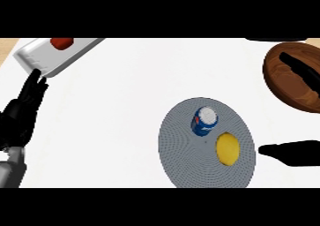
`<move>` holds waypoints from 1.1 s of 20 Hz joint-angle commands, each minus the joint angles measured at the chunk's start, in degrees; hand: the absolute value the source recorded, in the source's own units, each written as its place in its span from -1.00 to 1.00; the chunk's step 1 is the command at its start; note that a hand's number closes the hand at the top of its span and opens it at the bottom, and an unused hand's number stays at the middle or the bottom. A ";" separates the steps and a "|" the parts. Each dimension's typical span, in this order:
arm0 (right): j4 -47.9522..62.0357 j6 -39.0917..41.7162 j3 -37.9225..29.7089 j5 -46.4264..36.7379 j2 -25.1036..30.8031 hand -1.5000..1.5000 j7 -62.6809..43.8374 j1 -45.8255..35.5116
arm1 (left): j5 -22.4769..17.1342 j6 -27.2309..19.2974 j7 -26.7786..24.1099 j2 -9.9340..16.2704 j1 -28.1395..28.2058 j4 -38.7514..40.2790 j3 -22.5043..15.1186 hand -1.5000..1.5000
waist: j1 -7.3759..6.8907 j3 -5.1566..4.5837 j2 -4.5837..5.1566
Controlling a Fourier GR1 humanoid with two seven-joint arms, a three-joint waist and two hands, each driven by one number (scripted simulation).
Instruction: Pick the can from the placemat and place it in the bowl
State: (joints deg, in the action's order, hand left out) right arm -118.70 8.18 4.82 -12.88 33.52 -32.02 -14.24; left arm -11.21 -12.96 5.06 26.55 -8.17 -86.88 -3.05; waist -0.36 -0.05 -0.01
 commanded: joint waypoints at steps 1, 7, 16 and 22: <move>2.29 6.81 0.50 2.56 1.18 -1.00 -8.12 -9.13 | 0.56 0.39 1.99 -0.49 0.25 -2.09 0.45 0.00 | -0.28 0.00 -0.01; 15.24 17.06 8.94 3.25 2.13 -1.00 -11.62 -18.81 | 1.19 0.98 0.33 -1.93 -0.24 -1.23 -0.90 0.00 | -1.55 -0.04 0.27; 28.18 26.61 13.49 6.89 -7.37 -1.00 -15.58 -27.61 | 2.86 1.51 -1.49 -2.96 -1.99 3.27 1.33 0.00 | -0.25 0.00 0.17; 34.97 34.07 15.54 6.39 -4.83 -1.00 -12.88 -25.15 | 4.35 0.87 -1.16 -4.15 -0.13 1.40 0.64 0.00 | -0.08 0.03 0.17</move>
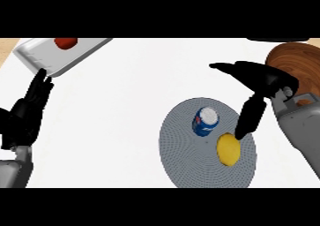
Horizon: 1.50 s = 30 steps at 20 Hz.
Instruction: Pick the can from the placemat and place it in the bowl
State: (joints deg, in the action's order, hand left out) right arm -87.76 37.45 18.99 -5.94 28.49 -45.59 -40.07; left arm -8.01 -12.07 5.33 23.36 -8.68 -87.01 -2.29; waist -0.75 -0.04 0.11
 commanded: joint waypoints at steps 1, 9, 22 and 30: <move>3.39 4.04 2.39 0.53 -4.00 -1.00 -5.99 -1.42 | 0.26 -0.44 3.73 -0.05 1.52 -4.72 0.07 0.00 | -0.06 0.03 -0.20; -1.75 2.72 3.09 -10.64 -1.94 -1.00 1.66 1.67 | 1.53 1.26 2.79 -0.18 2.89 -5.06 2.19 0.00 | 0.46 0.06 -0.24; 5.73 1.40 3.22 -24.14 -11.57 -1.00 7.32 6.30 | 3.25 6.35 -3.30 -2.08 1.66 1.96 7.09 0.00 | 0.55 0.03 -0.08; 6.00 -0.59 1.92 -31.05 -12.06 -1.00 14.05 11.76 | 4.30 7.24 -2.20 -4.57 2.59 0.20 8.36 0.00 | 0.55 0.04 -0.10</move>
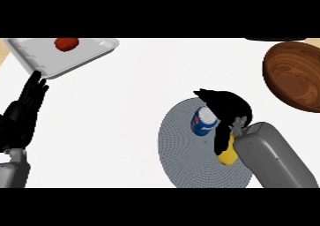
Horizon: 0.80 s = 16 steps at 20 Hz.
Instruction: Pick the can from the placemat and place it in the bowl
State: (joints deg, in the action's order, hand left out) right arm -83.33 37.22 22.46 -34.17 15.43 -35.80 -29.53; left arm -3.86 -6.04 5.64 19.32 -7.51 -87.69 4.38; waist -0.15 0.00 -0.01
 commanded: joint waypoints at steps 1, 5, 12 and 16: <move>1.70 -2.31 0.70 -5.20 -2.59 -1.00 1.55 1.89 | 2.40 -1.06 3.04 -1.97 -0.22 -3.00 -1.11 0.00 | -0.04 0.01 -0.01; 13.92 -3.37 -2.83 -7.07 -4.09 -1.00 6.60 -5.38 | 1.73 1.26 1.08 -0.73 -2.41 0.94 1.40 0.00 | -0.39 0.00 0.13; 9.56 0.94 -3.56 -7.72 -5.52 1.00 8.59 -1.84 | 3.09 1.48 0.40 -3.24 -3.44 2.81 1.66 0.00 | 0.09 -0.01 0.04; 16.82 -5.61 -3.31 -10.61 -8.62 1.00 13.21 -3.34 | 6.39 -1.31 3.36 -5.61 -0.51 -3.01 -1.33 0.00 | -0.26 0.01 0.06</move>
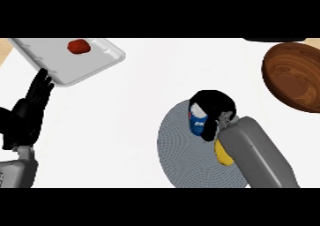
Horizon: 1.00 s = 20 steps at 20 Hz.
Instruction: Pick the can from the placemat and place it in the bowl
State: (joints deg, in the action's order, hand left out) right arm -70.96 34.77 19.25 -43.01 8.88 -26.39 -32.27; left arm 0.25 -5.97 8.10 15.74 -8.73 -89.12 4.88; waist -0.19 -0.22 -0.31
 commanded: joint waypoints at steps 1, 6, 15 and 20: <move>5.00 -0.30 -2.80 -0.22 1.88 1.00 7.26 -1.56 | -0.43 1.05 2.71 0.09 1.91 -4.54 0.42 0.00 | -0.30 0.24 0.33; 7.72 -5.29 -2.09 -4.89 -2.68 1.00 7.48 -2.33 | 0.75 1.63 -2.71 -0.61 -1.64 4.41 2.36 0.00 | 0.00 0.21 0.39; 22.61 -26.20 -18.99 -10.19 0.46 1.00 -13.99 -12.04 | 0.26 2.47 -0.49 0.18 -1.58 0.25 1.26 0.00 | -2.36 0.27 1.48; 29.24 -32.79 -17.80 -15.33 -1.49 1.00 -18.31 -21.39 | 1.90 0.47 -0.12 -1.87 -2.95 1.95 0.31 0.00 | -1.36 0.22 0.92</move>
State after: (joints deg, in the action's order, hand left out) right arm -46.61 8.13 1.22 -54.16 8.45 -40.84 -48.90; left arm 0.94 -4.18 8.02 15.00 -9.89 -89.10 5.69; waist -1.99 0.00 0.62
